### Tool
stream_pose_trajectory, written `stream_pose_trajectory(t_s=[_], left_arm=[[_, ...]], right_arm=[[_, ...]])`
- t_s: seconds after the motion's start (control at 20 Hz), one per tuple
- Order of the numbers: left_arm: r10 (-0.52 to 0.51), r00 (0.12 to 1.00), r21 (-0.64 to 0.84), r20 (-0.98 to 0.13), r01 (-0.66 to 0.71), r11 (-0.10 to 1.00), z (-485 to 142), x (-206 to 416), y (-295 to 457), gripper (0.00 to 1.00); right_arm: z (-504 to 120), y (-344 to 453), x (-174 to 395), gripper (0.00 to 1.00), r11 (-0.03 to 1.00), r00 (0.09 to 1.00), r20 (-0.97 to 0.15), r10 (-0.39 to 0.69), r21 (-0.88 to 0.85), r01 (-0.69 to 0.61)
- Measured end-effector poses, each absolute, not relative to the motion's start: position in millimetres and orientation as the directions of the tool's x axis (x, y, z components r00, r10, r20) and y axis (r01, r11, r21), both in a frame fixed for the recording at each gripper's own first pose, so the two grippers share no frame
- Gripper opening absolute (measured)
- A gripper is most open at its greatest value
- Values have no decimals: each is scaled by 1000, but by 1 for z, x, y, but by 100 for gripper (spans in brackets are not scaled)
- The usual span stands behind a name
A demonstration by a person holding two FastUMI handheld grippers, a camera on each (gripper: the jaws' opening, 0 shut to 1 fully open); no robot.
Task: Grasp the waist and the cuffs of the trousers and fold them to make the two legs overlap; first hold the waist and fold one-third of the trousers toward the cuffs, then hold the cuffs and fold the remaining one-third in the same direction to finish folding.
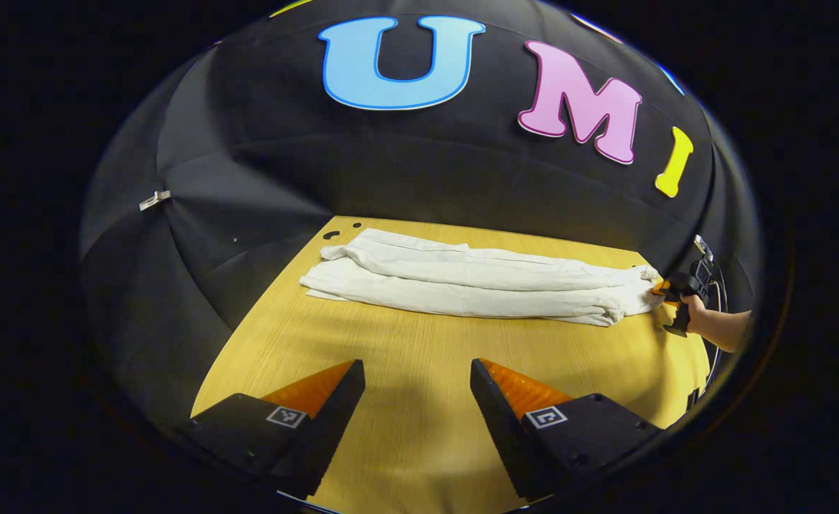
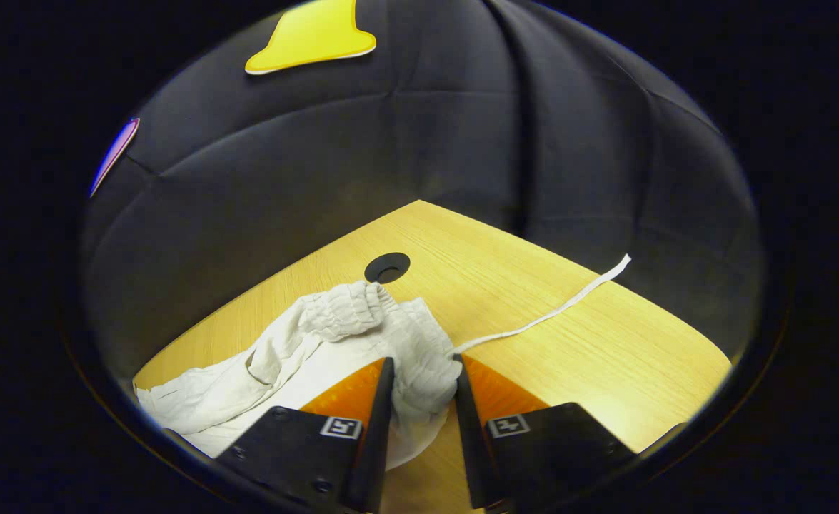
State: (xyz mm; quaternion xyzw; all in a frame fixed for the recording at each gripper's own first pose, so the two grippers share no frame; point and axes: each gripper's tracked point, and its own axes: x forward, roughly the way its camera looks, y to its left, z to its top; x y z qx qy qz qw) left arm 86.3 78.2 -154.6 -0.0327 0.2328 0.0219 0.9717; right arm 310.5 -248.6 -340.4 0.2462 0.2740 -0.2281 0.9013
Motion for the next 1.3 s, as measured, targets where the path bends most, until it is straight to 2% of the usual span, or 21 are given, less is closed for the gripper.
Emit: stream_pose_trajectory(t_s=[0.05, 0.2, 0.4, 0.55, 0.9, 1.1, 1.3], left_arm=[[31, 892, -63, -451, -67, 996, -155, 85, 79, 95], [37, 892, -84, -450, -83, 993, -157, 80, 82, 95], [57, 894, -89, -445, -108, 990, -155, 77, 88, 95], [64, 894, -94, -443, -118, 989, -154, 77, 94, 95], [73, 904, -130, -421, -139, 982, -148, 73, 102, 95], [77, 920, -203, -385, -166, 965, -140, 69, 106, 96], [91, 921, -262, -378, -201, 944, -143, 57, 118, 96]], right_arm=[[-340, -248, 313, 45, 777, 752, -604, -264, 329, 537], [-337, -246, 312, 20, 760, 754, -609, -245, 362, 540], [-334, -246, 315, 10, 781, 780, -590, -210, 379, 497], [-316, -245, 315, 10, 801, 792, -569, -220, 358, 480], [-225, -223, 318, 9, 874, 880, -436, -189, 334, 353], [-186, -194, 333, 9, 883, 917, -375, -135, 375, 283], [-178, -168, 341, 9, 870, 948, -314, -44, 455, 191]])
